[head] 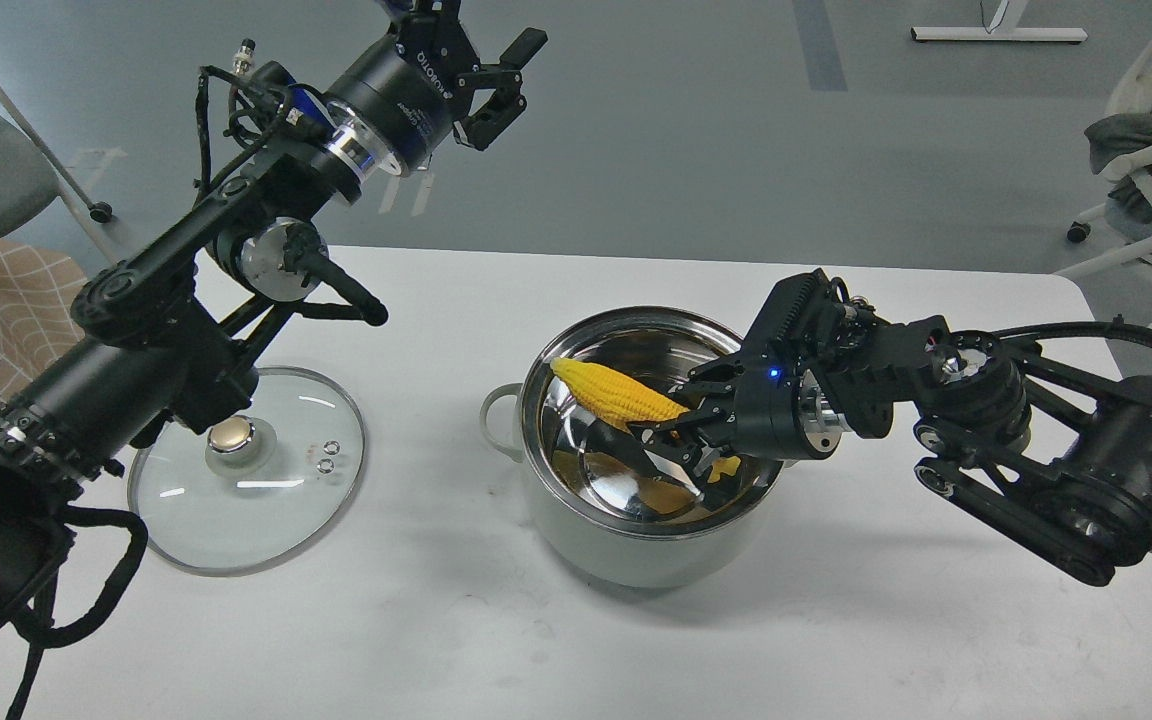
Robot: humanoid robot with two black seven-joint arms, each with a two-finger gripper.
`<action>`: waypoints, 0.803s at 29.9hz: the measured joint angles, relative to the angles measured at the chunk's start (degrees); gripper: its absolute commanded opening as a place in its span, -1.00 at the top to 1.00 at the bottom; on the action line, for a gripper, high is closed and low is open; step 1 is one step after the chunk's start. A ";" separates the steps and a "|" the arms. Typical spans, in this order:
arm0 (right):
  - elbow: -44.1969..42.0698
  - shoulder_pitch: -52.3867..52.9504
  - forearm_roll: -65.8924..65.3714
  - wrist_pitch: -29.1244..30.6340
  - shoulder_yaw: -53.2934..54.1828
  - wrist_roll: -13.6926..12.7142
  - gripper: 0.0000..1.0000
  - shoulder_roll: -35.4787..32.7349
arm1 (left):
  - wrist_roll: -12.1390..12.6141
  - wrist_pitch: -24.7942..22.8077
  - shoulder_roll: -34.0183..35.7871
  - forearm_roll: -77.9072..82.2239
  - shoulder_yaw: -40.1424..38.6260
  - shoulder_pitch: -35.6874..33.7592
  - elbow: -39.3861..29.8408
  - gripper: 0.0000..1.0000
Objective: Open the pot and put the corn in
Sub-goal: 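Lower the corn into the pot and open the right gripper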
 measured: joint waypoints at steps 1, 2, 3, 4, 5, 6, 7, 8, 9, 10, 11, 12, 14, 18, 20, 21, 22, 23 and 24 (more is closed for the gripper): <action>0.00 -0.01 0.00 0.00 -0.03 0.03 0.32 0.00 | 0.00 0.00 0.00 0.00 -0.02 0.00 0.01 -0.88; 0.02 -0.01 0.00 0.00 -0.07 0.08 0.25 0.00 | -0.01 0.00 0.00 0.00 -0.03 0.00 0.01 -0.88; 0.04 -0.02 0.00 0.00 -0.09 0.12 0.21 0.00 | -0.03 0.00 0.00 0.00 -0.02 0.00 0.02 -0.88; 0.09 -0.02 0.00 0.00 -0.10 0.14 0.17 0.00 | -0.04 0.00 0.03 0.00 -0.03 0.00 0.02 -0.88; 0.13 -0.02 0.00 0.00 -0.11 0.18 0.10 0.00 | -0.04 0.00 0.06 0.00 -0.03 0.00 0.02 -0.88; 0.18 -0.02 0.00 0.00 -0.11 0.21 0.03 -0.01 | -0.04 0.00 0.07 0.00 -0.04 0.00 0.02 -0.88; 0.23 -0.03 0.00 0.00 -0.11 0.23 0.00 -0.06 | -0.05 0.00 0.07 0.00 -0.04 0.00 0.02 -0.88; 0.27 -0.06 0.00 0.00 -0.11 0.24 -0.10 -0.13 | -0.05 0.00 0.07 0.00 -0.05 0.00 0.03 -0.88; 0.30 -0.08 0.00 0.00 -0.11 0.25 -0.14 -0.20 | -0.05 0.00 0.08 0.00 -0.05 0.00 0.03 -0.88; 0.35 -0.10 0.00 0.00 -0.12 0.25 -0.18 -0.25 | -0.05 0.00 0.08 0.00 -0.05 0.00 0.03 -0.88; 0.39 -0.14 0.00 0.00 -0.12 0.25 -0.26 -0.30 | -0.05 0.00 0.08 0.00 -0.05 0.00 0.03 -0.88; 0.43 -0.16 0.00 0.00 -0.12 0.25 -0.33 -0.35 | -0.05 0.00 0.08 0.00 -0.05 0.00 0.03 -0.88; 0.49 -0.19 0.00 0.00 -0.12 0.26 -0.58 -0.41 | -0.05 0.00 0.08 0.00 -0.05 0.00 0.03 -0.88; 0.66 -0.19 0.00 0.00 0.14 0.26 -0.79 -0.56 | -0.05 0.00 0.08 0.00 -0.11 0.04 0.03 -0.88; 0.83 -0.19 0.00 0.00 0.33 0.26 -0.92 -0.60 | -0.05 0.00 0.08 0.00 -0.13 0.05 0.03 -0.88; 0.93 -0.19 0.00 0.00 0.52 0.29 -0.94 -0.60 | -0.05 0.00 0.08 0.00 -0.15 0.05 0.03 -0.88; 0.99 -0.19 0.00 0.00 0.79 0.31 -0.94 -0.61 | -0.05 0.00 0.08 0.00 -0.17 0.05 0.03 -0.88; 1.03 -0.19 0.00 0.00 1.22 0.34 -0.96 -0.61 | -0.05 0.00 0.08 0.00 -0.20 0.05 0.03 -0.88; 1.05 -0.19 0.00 0.00 1.63 0.37 -0.97 -0.61 | -0.05 0.00 0.08 -0.01 -0.21 0.05 0.03 -0.88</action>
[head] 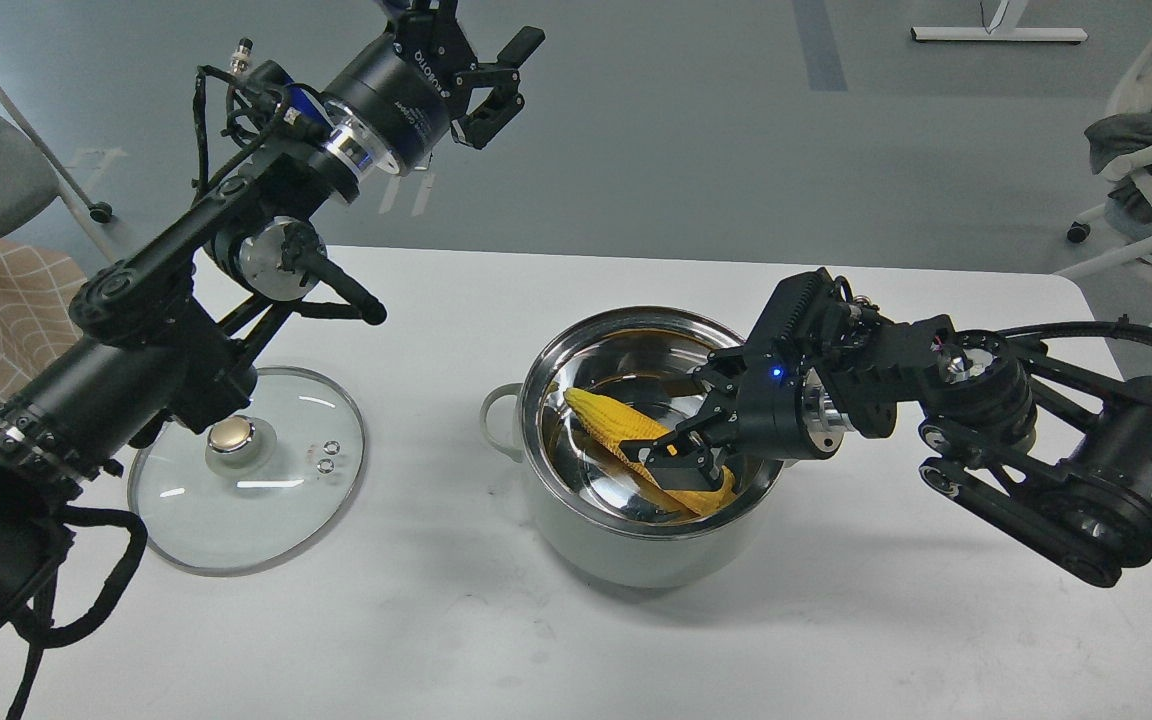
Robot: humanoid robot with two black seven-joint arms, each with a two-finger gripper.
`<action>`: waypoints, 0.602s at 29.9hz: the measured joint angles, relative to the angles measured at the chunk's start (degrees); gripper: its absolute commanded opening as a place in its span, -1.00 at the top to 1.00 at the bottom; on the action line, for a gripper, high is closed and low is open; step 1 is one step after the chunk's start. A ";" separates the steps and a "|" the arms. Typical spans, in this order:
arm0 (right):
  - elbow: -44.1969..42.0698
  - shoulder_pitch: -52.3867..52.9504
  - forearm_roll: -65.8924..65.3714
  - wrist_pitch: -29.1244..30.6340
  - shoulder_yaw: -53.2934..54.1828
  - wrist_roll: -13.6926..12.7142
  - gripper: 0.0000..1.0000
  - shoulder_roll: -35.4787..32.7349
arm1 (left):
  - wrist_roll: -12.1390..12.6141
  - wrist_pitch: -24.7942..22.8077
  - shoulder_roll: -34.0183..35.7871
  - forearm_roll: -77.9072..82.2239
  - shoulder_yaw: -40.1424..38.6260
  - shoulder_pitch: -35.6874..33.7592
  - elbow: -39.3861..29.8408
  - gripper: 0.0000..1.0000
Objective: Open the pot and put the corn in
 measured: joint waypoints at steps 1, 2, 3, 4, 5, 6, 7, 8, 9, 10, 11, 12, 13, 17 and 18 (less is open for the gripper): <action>0.00 0.00 0.00 0.00 0.36 0.03 -1.00 0.00 | 0.00 0.00 0.00 0.00 -0.01 0.00 0.00 -0.88; 0.00 0.01 0.00 0.00 0.93 0.04 -1.00 0.00 | 0.00 0.00 0.00 -0.01 -0.01 0.00 0.00 -0.88; 0.00 0.11 0.00 0.00 1.92 0.06 -1.00 0.00 | 0.00 0.00 0.01 -0.02 -0.01 0.00 0.00 -0.88; -0.06 0.39 0.00 0.00 3.54 0.09 -1.00 0.05 | 0.00 0.00 0.06 -0.03 -0.01 0.00 0.00 -0.89; -0.22 0.70 0.00 0.00 5.16 0.10 -1.00 0.09 | 0.00 0.00 0.12 -0.03 -0.01 0.00 0.02 -0.90; -0.57 1.09 0.00 0.00 7.41 0.16 -1.00 0.13 | 0.00 0.00 0.21 -0.03 -0.01 -0.01 0.07 -0.91; -1.03 1.60 0.00 0.00 9.95 0.18 -1.00 0.14 | 0.00 0.00 0.30 -0.03 -0.01 0.00 0.13 -0.94; -1.55 2.03 0.16 0.00 11.99 0.21 -1.00 0.15 | 0.00 0.02 0.37 -0.03 -0.01 -0.01 0.20 -0.94; -2.92 2.66 0.75 0.00 14.65 0.31 -1.00 0.19 | 0.00 0.05 0.39 -0.03 -0.01 -0.02 0.34 -0.95; -4.78 3.54 1.55 0.00 17.39 0.32 -1.00 0.19 | 0.00 0.06 0.44 -0.03 0.00 -0.02 0.52 -0.95; -6.91 4.64 2.59 0.00 19.57 0.40 -1.00 0.20 | -0.06 0.11 0.49 -0.03 0.00 -0.02 0.70 -0.95; -10.26 6.54 4.13 0.00 22.03 0.51 -1.00 0.25 | -0.17 0.12 0.53 -0.03 -0.04 -0.03 0.97 -0.95; -13.88 8.81 5.86 -0.01 24.07 0.71 -1.00 0.32 | -0.25 0.19 0.63 -0.03 -0.27 -0.03 1.33 -0.95; -28.11 16.84 13.36 -0.02 26.94 1.72 -1.00 0.85 | -0.68 0.34 0.86 -0.03 -1.47 -0.03 2.62 -0.95; -31.67 18.55 15.65 -0.30 27.04 1.84 -1.00 1.13 | -0.76 0.34 0.90 -0.05 -1.83 -0.04 2.84 -0.95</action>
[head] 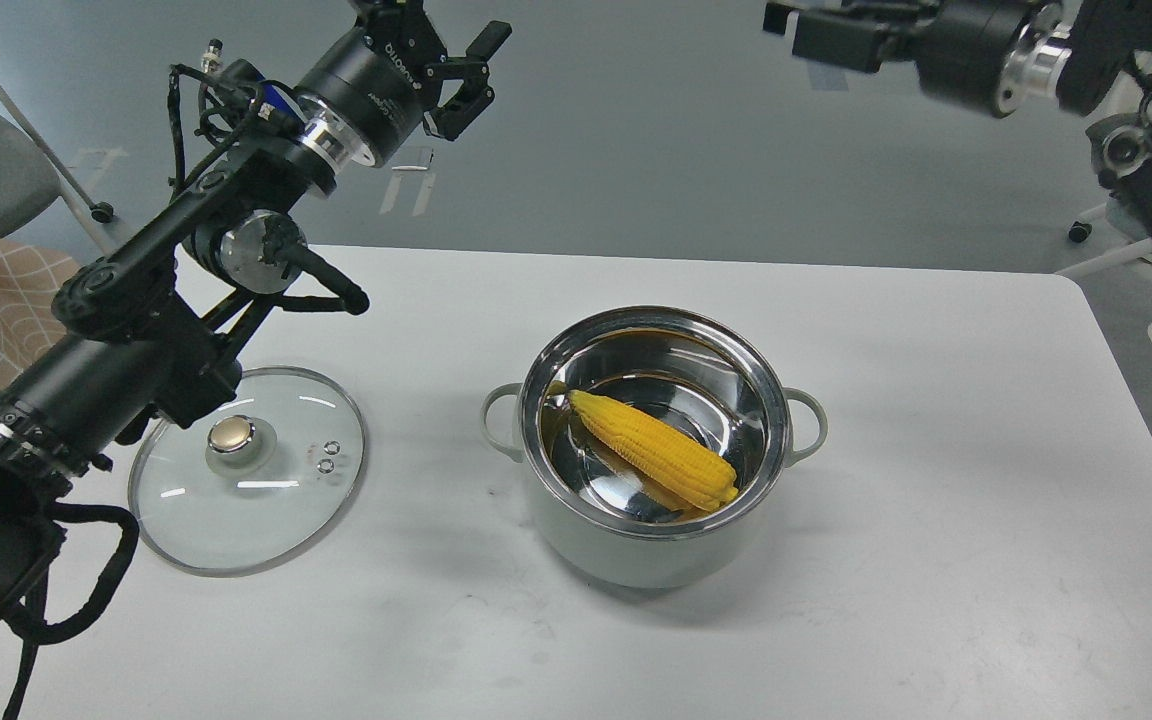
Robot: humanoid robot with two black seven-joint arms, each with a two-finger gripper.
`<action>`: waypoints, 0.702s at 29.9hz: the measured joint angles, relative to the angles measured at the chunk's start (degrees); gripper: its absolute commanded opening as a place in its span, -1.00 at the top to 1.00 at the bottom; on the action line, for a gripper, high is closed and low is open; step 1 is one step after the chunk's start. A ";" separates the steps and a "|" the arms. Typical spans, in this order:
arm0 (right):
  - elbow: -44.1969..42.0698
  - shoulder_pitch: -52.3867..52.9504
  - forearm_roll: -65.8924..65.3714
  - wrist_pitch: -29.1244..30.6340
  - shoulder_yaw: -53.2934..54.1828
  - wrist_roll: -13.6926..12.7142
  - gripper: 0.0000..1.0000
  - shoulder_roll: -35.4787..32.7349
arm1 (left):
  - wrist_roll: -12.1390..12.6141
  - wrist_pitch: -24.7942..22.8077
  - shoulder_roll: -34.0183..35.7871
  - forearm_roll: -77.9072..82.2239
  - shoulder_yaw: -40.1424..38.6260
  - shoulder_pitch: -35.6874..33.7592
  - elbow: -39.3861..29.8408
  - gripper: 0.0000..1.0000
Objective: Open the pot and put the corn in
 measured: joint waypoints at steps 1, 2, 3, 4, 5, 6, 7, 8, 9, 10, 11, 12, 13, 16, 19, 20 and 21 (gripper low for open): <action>-3.57 1.55 2.60 -0.70 0.11 0.12 -1.00 0.42 | -0.03 0.00 0.02 -0.02 -0.40 0.00 0.28 -0.95; -6.39 2.60 5.08 -1.65 0.16 0.24 -1.00 0.81 | -0.04 0.00 0.04 -0.03 -0.73 0.00 0.61 -0.95; -8.49 3.12 7.57 -2.82 0.17 0.34 -1.00 1.14 | 0.00 -0.01 0.05 -0.03 -0.92 -0.05 1.06 -0.95; -10.45 3.50 10.57 -4.22 0.17 0.44 -1.00 1.44 | 0.18 -0.04 0.05 -0.03 -1.06 -0.18 1.67 -0.95; -12.08 3.68 14.21 -5.70 0.17 0.50 -1.00 1.78 | 0.38 -0.10 0.05 -0.03 -1.17 -0.39 2.51 -0.95; -13.32 3.69 17.90 -6.98 0.13 0.53 -1.00 2.18 | 0.49 -0.18 -0.04 -0.03 -1.23 -0.58 3.47 -0.95; -14.63 3.63 22.07 -8.24 0.06 0.56 -0.99 2.71 | 0.58 -0.29 -0.15 -0.03 -1.25 -0.73 4.68 -0.95; -15.98 3.44 26.26 -9.28 0.02 0.56 -0.98 3.36 | 0.63 -0.46 -0.27 -0.03 -1.25 -0.80 5.94 -0.95; -17.22 3.22 29.86 -9.97 -0.01 0.56 -0.98 3.99 | 0.65 -0.60 -0.41 -0.01 -1.25 -0.81 7.04 -0.95; -18.54 2.95 33.73 -10.52 -0.02 0.56 -0.98 4.69 | 0.66 -0.73 -0.61 0.02 -1.16 -0.81 8.18 -0.95; -19.98 2.50 38.48 -10.83 0.10 0.56 -0.98 5.64 | 0.66 -0.87 -0.85 0.03 -0.97 -0.81 9.43 -0.95; -21.33 1.85 43.17 -10.94 0.20 0.56 -0.98 6.59 | 0.66 -1.03 -1.08 0.04 -0.76 -0.81 10.64 -0.95; -22.29 1.12 47.82 -10.95 0.26 0.55 -0.99 7.42 | 0.66 -1.51 -1.31 0.03 -0.62 -0.73 11.60 -0.95; -23.46 -2.11 62.32 -10.65 0.30 0.53 -1.00 9.56 | 0.66 -5.85 -2.52 0.13 -0.22 -0.29 14.47 -0.96; -23.26 -5.14 70.90 -9.55 0.30 0.53 -1.00 11.05 | 0.66 -10.51 -3.98 0.12 -0.14 -0.02 17.76 -0.96; -23.00 -6.04 72.57 -8.61 0.30 0.53 -1.00 11.33 | 0.66 -11.26 -4.41 0.11 -0.15 0.13 18.67 -0.96; -22.74 -6.96 73.64 -7.30 0.32 0.53 -1.00 11.49 | 0.66 -11.66 -4.77 0.07 -0.21 0.35 19.33 -0.97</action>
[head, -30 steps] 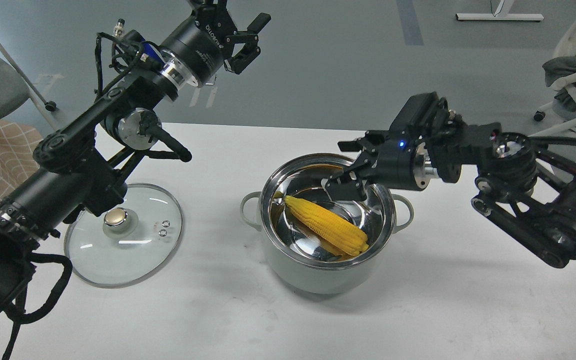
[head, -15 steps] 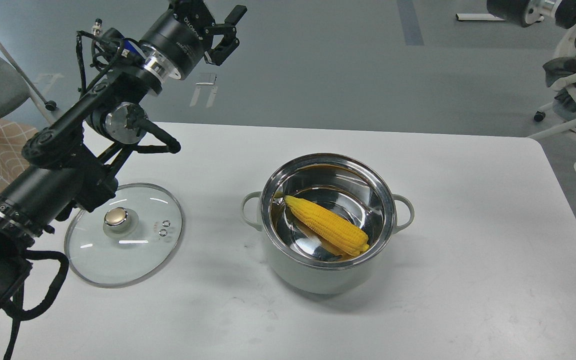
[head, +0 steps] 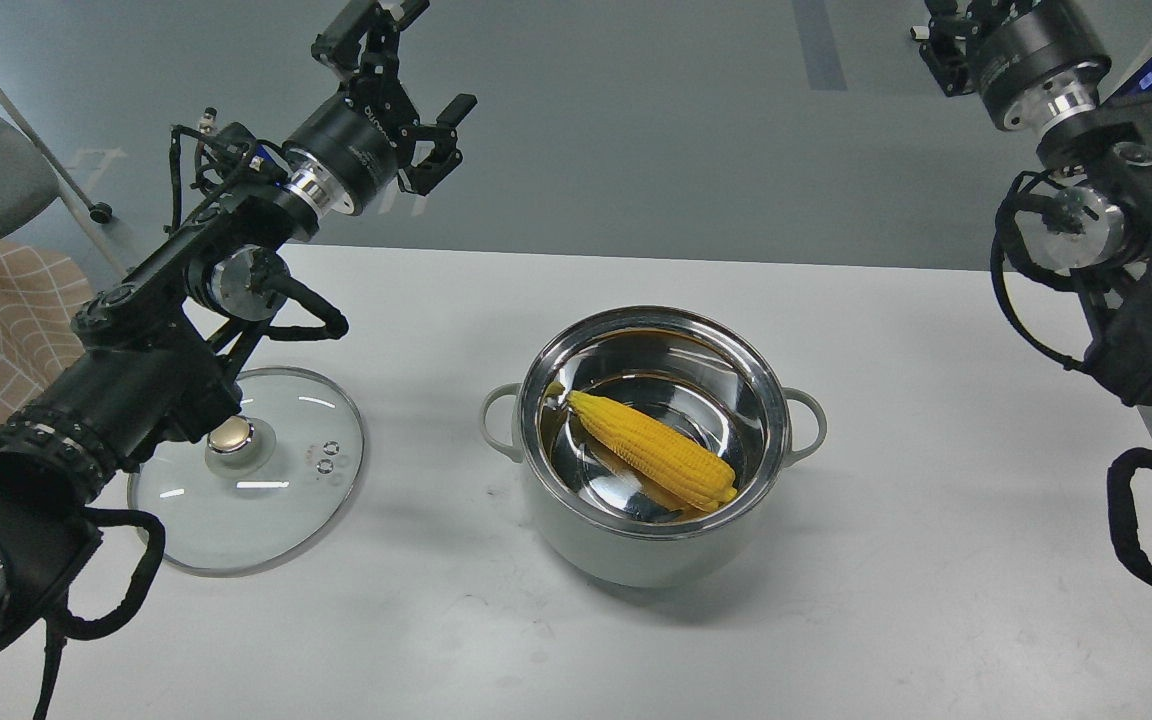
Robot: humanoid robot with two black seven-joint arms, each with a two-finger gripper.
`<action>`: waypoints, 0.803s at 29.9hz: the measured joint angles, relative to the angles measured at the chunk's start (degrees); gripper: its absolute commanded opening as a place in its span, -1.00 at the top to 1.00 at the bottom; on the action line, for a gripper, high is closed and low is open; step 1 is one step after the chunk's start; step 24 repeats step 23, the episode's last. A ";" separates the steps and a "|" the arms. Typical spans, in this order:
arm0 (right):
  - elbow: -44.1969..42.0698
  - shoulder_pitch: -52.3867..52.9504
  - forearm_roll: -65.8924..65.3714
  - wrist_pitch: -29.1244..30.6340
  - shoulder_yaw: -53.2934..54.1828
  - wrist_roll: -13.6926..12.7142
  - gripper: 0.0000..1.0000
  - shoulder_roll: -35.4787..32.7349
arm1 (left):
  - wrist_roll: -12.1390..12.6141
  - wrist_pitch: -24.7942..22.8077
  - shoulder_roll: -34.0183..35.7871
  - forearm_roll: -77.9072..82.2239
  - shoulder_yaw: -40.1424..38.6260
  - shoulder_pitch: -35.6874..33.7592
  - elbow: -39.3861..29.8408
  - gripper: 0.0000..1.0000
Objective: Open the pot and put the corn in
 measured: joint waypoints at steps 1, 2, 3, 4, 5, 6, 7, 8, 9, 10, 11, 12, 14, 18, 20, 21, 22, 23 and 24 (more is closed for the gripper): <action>0.17 -0.72 0.56 1.08 0.01 0.00 -1.00 0.11 | 0.00 -0.17 -0.23 -0.05 -0.04 0.19 0.35 -0.97; 0.66 -1.48 0.96 2.21 0.12 0.00 -1.00 0.23 | 0.00 -0.29 -0.43 -0.13 -0.23 0.36 0.54 -0.97; 1.41 -2.29 1.16 3.06 0.26 0.02 -1.00 0.35 | 0.00 -0.35 -0.55 -0.31 -0.57 0.49 0.62 -0.98; 2.16 -2.93 1.23 3.50 0.36 0.08 -1.00 0.44 | 0.00 -0.39 -0.62 -0.44 -0.83 0.60 0.65 -0.98; 3.12 -3.64 1.28 3.79 0.52 0.34 -1.00 0.52 | 0.00 -0.40 -0.68 -0.60 -1.18 0.77 0.67 -0.98; 3.77 -4.11 1.32 3.91 0.65 0.56 -1.00 0.57 | -0.01 -0.41 -0.74 -0.70 -1.52 0.90 0.70 -0.97; 4.09 -4.37 1.35 3.91 0.72 0.69 -1.00 0.60 | -0.02 -0.41 -0.82 -0.75 -1.73 0.96 0.73 -0.97; 4.28 -4.57 1.36 3.82 0.76 0.77 -1.00 0.61 | -0.05 -0.41 -0.93 -0.79 -1.91 1.01 0.76 -0.97; 4.33 -4.70 1.36 3.71 0.77 0.80 -1.00 0.63 | -0.06 -0.41 -1.03 -0.87 -1.97 1.06 0.80 -0.97; 4.33 -4.79 1.36 3.59 0.77 0.81 -1.00 0.64 | -0.06 -0.41 -1.09 -0.93 -2.00 1.15 0.81 -0.97; 4.31 -4.91 1.37 3.46 0.78 0.82 -1.00 0.66 | -0.06 -0.41 -1.17 -0.95 -2.01 1.26 0.82 -0.97; 4.06 -5.02 1.42 3.41 0.80 0.84 -1.00 0.72 | -0.07 -0.41 -1.38 -0.98 -2.04 1.33 0.84 -0.97; 3.06 -5.14 1.85 3.39 0.98 0.85 -1.00 1.08 | -0.12 -0.41 -2.09 -0.98 -2.06 1.43 0.89 -0.97; 2.04 -6.45 5.13 3.73 1.72 0.85 -1.00 1.74 | -0.34 -0.42 -3.31 -0.99 -2.05 2.21 0.94 -0.98; 1.98 -7.44 6.70 3.73 1.92 0.85 -1.00 1.78 | -0.46 -0.42 -3.63 -0.99 -2.06 2.78 0.96 -0.97; 1.98 -7.82 7.12 3.73 1.96 0.85 -1.00 1.78 | -0.53 -0.42 -3.71 -0.99 -2.12 2.93 0.96 -0.98; 1.98 -8.09 7.36 3.73 2.01 0.85 -1.00 1.78 | -0.58 -0.42 -3.77 -0.99 -2.28 2.99 0.96 -0.97; 1.99 -8.27 7.47 3.73 2.03 0.85 -1.00 1.78 | -0.59 -0.42 -3.80 -0.99 -2.45 3.02 0.96 -0.97; 1.99 -8.27 7.47 3.73 2.03 0.85 -1.00 1.78 | -0.59 -0.42 -3.80 -0.99 -2.45 3.02 0.96 -0.97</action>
